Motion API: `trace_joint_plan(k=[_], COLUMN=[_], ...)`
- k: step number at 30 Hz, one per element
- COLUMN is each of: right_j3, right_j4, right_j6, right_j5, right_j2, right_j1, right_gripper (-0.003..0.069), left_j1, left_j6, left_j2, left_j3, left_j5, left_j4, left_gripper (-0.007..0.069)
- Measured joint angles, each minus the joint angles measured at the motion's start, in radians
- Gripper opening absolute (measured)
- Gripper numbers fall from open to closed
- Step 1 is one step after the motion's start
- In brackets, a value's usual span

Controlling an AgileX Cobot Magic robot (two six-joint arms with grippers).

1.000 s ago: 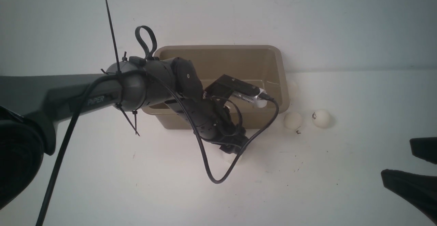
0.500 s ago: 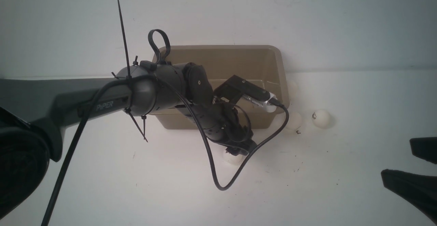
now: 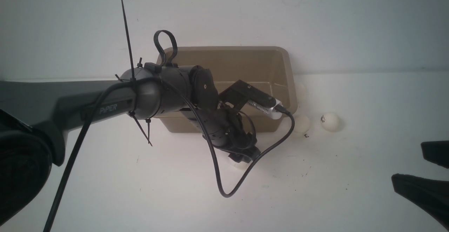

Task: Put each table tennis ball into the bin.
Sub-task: Use the left arm to clamp the table tennis ball closest to it

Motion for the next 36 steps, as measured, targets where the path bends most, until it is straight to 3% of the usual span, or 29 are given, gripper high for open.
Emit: trace_joint_plan(k=[7,11,23,30,36], right_j3=[0.0,0.0,0.0,0.0,0.0], right_j4=[0.0,0.0,0.0,0.0,0.0], right_j6=[0.0,-0.003,-0.018,-0.018,-0.018], right_j5=[0.0,0.0,-0.002,-0.008,-0.008], right_j2=[0.0,0.0,0.0,0.0,0.0], right_j1=[0.0,0.0,0.0,0.0,0.0], right_gripper=[0.0472,0.0472,0.0472,0.0472,0.0472], left_j1=[0.0,0.0,-0.027,-0.071,-0.015], left_j6=[-0.001,-0.011,0.05,0.287,0.412], left_j2=[0.02,0.021,-0.002,-0.169,-0.264], left_j3=[0.0,0.0,-0.001,0.0,0.0], left_j5=[0.003,0.002,0.103,0.135,-0.124], left_j4=[-0.006,-0.012,-0.019,-0.084,-0.168], left_gripper=[0.0431,0.0353,0.0352,0.0352,0.0352])
